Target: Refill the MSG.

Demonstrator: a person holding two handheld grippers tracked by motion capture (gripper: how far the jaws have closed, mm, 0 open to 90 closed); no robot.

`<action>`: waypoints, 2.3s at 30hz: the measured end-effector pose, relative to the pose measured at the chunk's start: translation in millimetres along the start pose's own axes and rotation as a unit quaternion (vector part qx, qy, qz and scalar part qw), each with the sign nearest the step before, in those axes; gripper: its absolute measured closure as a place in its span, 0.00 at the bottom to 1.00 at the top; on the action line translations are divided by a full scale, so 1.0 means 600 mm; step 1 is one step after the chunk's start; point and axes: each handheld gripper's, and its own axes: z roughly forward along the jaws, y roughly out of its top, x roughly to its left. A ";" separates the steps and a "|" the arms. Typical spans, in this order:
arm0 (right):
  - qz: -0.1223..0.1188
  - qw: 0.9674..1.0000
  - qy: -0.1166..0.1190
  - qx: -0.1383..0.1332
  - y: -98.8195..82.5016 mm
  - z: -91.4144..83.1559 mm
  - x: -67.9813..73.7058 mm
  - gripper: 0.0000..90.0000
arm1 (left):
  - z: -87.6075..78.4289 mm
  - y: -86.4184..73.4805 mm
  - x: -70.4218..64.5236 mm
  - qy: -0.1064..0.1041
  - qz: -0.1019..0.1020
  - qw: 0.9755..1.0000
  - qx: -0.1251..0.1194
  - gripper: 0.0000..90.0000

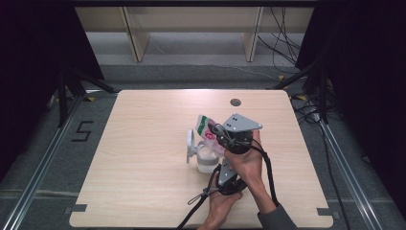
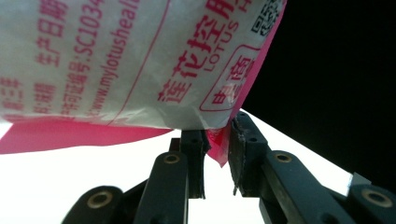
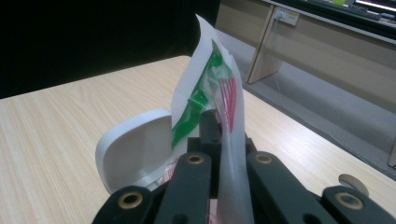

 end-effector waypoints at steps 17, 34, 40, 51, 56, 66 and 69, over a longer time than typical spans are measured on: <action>-0.010 1.000 -0.002 -0.001 0.001 0.000 0.000 1.00 | 0.009 0.002 -0.011 0.000 -0.043 0.998 -0.037 0.85; -0.009 1.000 0.003 0.002 0.002 -0.001 0.001 1.00 | 0.011 0.003 -0.010 -0.003 -0.043 0.998 -0.040 0.85; -0.008 1.000 -0.002 -0.003 0.002 0.000 0.002 1.00 | 0.010 0.003 -0.010 -0.003 -0.042 0.998 -0.041 0.84; -0.008 1.000 0.001 -0.003 0.002 -0.001 0.001 1.00 | 0.002 0.003 0.000 -0.007 0.001 1.000 -0.005 0.85; -0.012 1.000 0.001 -0.005 0.003 -0.002 0.000 1.00 | 0.002 0.003 -0.001 -0.005 0.003 1.000 -0.006 0.85; -0.009 1.000 -0.001 -0.006 0.003 -0.001 0.003 1.00 | 0.010 0.004 -0.010 -0.003 -0.042 0.998 -0.042 0.85; -0.012 1.000 0.004 -0.006 0.003 -0.002 0.001 1.00 | 0.002 0.004 -0.001 -0.006 0.002 1.000 -0.007 0.85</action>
